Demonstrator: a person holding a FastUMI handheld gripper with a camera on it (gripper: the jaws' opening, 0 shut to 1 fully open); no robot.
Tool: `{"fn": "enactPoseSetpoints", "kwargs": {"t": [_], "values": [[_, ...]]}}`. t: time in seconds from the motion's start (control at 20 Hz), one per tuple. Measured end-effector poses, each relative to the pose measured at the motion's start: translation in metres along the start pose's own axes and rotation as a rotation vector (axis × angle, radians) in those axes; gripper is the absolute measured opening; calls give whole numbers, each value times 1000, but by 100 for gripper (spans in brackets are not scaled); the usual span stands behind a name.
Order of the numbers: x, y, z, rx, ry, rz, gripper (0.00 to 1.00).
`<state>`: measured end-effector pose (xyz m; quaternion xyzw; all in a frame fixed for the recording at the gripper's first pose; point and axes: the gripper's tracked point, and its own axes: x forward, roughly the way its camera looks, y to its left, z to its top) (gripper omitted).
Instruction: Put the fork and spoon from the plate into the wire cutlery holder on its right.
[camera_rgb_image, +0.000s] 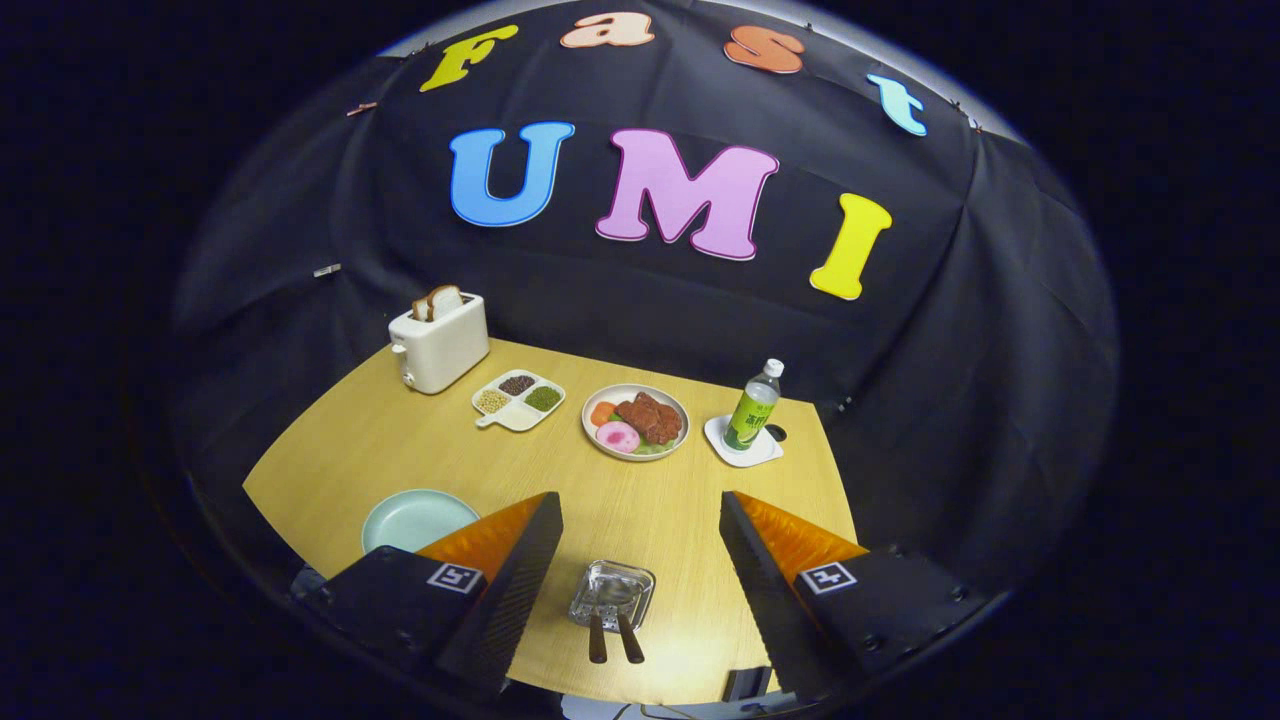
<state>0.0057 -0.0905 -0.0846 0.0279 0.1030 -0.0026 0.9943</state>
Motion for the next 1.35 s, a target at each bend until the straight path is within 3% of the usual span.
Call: {"fn": "enactPoseSetpoints", "kwargs": {"t": [0.6, 1.35], "values": [[-7, 1, 5, 4, -166, 25, 98], [-10, -1, 11, -38, -188, 8, 98]]}}
